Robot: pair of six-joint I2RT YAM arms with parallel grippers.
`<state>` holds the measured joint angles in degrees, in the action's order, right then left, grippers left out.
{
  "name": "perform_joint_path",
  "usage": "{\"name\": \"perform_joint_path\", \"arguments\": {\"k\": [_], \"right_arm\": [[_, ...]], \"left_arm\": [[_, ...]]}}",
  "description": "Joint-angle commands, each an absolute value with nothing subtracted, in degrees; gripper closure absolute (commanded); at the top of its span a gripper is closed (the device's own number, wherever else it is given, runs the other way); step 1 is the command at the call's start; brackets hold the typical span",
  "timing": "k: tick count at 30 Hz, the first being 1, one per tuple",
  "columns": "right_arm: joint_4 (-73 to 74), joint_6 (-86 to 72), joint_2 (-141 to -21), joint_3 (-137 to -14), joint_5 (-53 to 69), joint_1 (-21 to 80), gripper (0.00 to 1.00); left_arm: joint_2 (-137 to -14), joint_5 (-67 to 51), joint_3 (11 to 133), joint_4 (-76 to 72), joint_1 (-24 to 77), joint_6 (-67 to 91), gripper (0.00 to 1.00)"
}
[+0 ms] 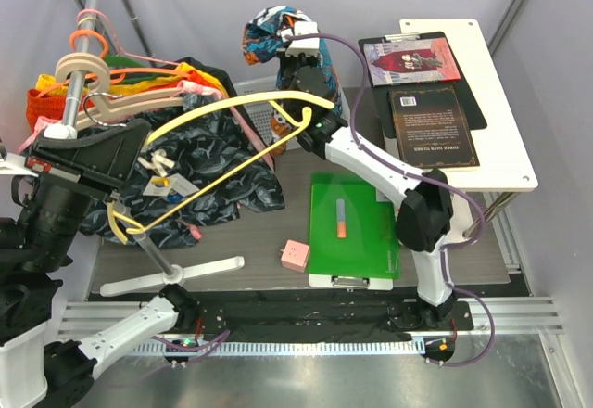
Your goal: Remove the shorts from the hanger
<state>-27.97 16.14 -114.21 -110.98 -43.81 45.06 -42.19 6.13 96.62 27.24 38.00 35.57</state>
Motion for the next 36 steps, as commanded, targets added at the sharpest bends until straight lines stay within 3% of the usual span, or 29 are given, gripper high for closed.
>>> {"name": "perform_joint_path", "arguments": {"k": [1, 15, 23, 30, 34, 36], "right_arm": [[-36.4, 14.8, -116.1, -115.9, -47.5, 44.6, 0.99], [-33.4, 12.0, -128.5, -118.0, -50.4, 44.2, 0.99], [-17.9, 0.1, -134.0, -120.1, -41.6, 41.1, 0.99], [-14.5, -5.0, -133.2, -112.3, -38.6, 40.6, 0.98], [-7.0, -6.5, -134.1, -115.5, -36.8, 40.5, 0.81], [-2.3, -7.1, -133.4, -117.1, -34.2, 40.5, 0.62]], "left_arm": [[-43.2, 4.9, 98.4, 24.0, 37.8, 35.6, 0.99], [-43.2, 5.3, 97.8, 24.2, 37.8, 36.4, 1.0], [-41.9, 5.4, 95.2, 23.0, 37.8, 37.4, 0.99], [-41.8, 5.4, 95.1, 23.6, 37.8, 37.7, 1.0], [-42.3, 4.4, 95.5, 23.9, 37.8, 38.5, 1.0], [-42.3, 4.0, 95.6, 23.9, 37.8, 39.1, 1.0]]}}
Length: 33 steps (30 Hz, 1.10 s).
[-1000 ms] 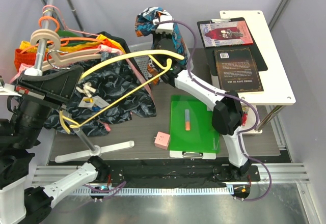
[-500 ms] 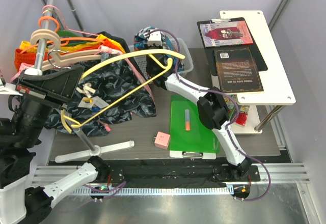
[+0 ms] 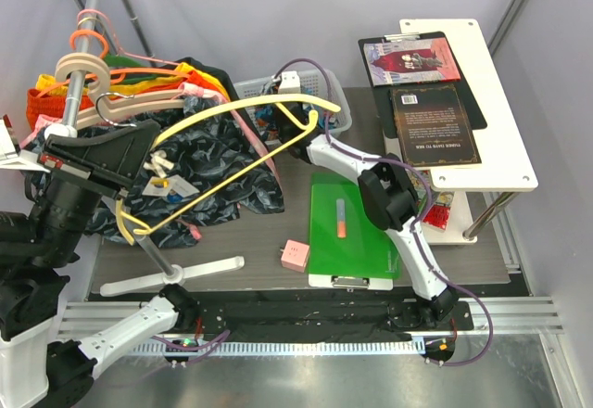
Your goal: Remove the shorts from the hanger
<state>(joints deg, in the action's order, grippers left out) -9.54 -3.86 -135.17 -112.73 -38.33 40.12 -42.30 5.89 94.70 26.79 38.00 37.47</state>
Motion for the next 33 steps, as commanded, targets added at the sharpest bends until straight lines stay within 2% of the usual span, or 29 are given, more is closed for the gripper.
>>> {"name": "perform_joint_path", "arguments": {"k": [1, 6, 9, 17, 24, 28, 33], "right_arm": [[-1.2, -7.4, -132.7, -117.1, -33.2, 40.6, 0.55], [5.3, -10.5, -126.4, -116.0, -30.7, 40.6, 0.12], [9.6, -12.0, -123.6, -116.4, -27.3, 40.7, 0.01], [21.3, -17.4, -111.4, -115.3, -21.2, 40.7, 0.0], [23.7, -19.2, -97.0, -104.4, -7.3, 40.6, 0.0], [23.8, -19.2, -86.7, -97.0, -4.2, 40.7, 0.0], [23.4, -20.7, -75.7, -89.3, 4.9, 40.6, 0.0]], "left_arm": [[-42.1, 4.0, 95.4, 23.6, 37.7, 39.4, 0.99], [-41.8, 4.0, 95.0, 23.3, 37.8, 39.8, 1.0], [-42.2, 4.0, 95.5, 23.1, 37.8, 39.8, 1.0], [-45.2, 3.8, 93.7, 19.7, 37.8, 41.7, 1.0], [-49.0, 4.0, 94.7, 15.4, 37.8, 42.5, 0.99], [-51.7, 4.2, 97.1, 14.9, 37.8, 41.7, 0.99], [-52.1, 8.4, 96.9, 11.3, 37.8, 41.8, 0.99]]}}
